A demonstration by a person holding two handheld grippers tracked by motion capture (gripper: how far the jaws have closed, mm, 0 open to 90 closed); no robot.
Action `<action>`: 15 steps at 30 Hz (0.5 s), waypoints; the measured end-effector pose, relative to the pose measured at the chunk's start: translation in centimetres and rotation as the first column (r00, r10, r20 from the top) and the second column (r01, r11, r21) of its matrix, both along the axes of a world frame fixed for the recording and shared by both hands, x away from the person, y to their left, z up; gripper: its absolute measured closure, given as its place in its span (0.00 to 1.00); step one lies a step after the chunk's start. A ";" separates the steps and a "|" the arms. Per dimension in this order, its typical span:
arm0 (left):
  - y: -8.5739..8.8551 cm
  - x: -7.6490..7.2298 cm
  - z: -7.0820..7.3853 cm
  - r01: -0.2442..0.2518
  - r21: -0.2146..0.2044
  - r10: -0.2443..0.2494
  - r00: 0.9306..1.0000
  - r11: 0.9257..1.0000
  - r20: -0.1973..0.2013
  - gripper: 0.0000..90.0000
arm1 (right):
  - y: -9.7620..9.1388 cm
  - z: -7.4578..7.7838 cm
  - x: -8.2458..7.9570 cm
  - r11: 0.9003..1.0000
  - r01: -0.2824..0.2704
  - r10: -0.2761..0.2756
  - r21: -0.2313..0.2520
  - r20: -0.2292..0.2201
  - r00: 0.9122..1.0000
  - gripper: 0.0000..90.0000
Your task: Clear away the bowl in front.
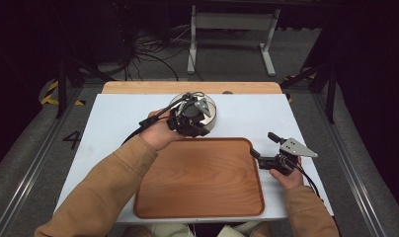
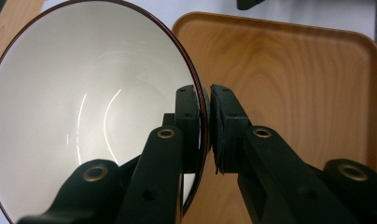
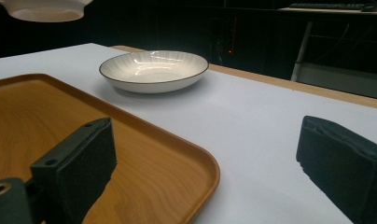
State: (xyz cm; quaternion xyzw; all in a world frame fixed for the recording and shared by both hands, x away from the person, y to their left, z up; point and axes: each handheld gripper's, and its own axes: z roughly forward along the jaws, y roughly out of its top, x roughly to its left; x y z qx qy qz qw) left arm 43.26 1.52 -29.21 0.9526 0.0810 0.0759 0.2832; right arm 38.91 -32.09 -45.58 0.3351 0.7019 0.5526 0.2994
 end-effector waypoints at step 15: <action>0.0 -2.4 -0.8 0.091 0.053 -0.090 0.996 0.994 -0.028 0.92 | 0.0 0.0 0.0 1.000 0.000 0.000 -0.001 0.000 1.000 0.06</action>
